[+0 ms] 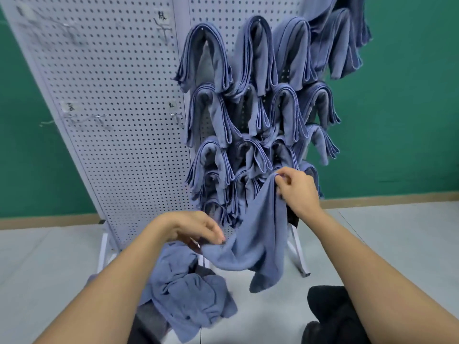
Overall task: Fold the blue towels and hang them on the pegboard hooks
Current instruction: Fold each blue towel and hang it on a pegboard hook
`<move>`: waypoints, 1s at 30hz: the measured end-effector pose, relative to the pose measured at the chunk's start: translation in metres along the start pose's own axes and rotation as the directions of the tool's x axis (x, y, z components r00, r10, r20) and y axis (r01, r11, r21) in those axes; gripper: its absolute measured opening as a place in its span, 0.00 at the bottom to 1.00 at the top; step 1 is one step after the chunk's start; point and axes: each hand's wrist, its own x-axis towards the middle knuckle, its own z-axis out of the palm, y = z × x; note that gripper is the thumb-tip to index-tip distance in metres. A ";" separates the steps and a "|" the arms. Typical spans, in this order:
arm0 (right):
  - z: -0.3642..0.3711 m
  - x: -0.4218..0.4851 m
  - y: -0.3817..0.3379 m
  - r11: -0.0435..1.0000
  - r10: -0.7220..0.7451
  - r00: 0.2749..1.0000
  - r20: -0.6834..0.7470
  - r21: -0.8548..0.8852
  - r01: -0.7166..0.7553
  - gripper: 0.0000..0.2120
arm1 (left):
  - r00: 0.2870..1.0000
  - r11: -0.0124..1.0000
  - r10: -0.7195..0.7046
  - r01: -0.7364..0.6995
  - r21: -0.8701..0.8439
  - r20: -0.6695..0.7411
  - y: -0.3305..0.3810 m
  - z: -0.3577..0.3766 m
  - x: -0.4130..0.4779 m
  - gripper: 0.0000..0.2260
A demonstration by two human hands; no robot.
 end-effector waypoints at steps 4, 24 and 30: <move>0.009 -0.003 -0.013 0.959 -0.081 0.984 0.158 0.281 0.034 0.07 | 0.998 0.981 -0.034 0.043 0.192 -0.050 -0.002 0.005 0.002 0.07; 0.008 -0.010 -0.013 0.983 -0.125 0.737 0.665 0.181 0.003 0.07 | 0.842 0.687 0.334 -0.526 -0.502 -0.424 0.010 0.009 0.015 0.09; 0.011 -0.003 -0.017 0.975 -0.078 0.972 0.221 0.222 0.027 0.09 | 0.971 0.892 0.219 -0.241 -0.383 -0.101 0.007 0.015 0.010 0.26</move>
